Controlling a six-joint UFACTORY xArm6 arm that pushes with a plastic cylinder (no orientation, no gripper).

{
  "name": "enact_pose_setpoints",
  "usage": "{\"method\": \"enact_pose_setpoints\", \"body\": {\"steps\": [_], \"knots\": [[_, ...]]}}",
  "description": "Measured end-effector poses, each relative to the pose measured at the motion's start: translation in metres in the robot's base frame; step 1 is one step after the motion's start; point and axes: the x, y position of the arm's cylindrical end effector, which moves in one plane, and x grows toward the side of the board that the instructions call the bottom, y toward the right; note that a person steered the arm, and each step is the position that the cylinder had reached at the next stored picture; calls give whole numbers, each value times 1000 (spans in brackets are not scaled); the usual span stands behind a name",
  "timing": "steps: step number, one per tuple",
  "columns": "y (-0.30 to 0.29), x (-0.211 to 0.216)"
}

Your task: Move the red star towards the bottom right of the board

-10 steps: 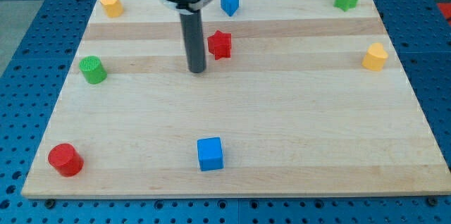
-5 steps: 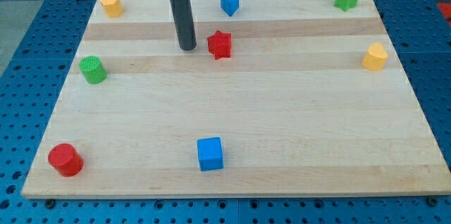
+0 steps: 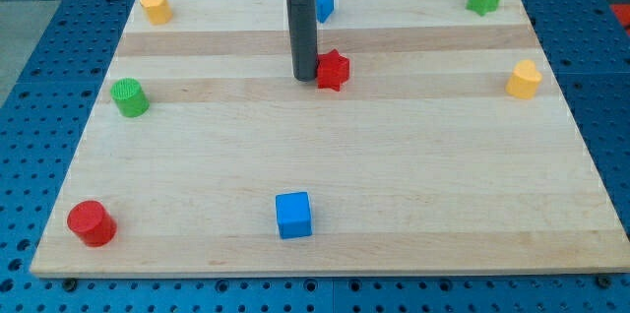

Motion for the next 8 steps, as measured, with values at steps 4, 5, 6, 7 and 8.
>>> {"method": "enact_pose_setpoints", "body": {"steps": [4,5,6,7,8], "knots": [[25,-6],[36,14],[46,35],[57,57],[68,76]]}}
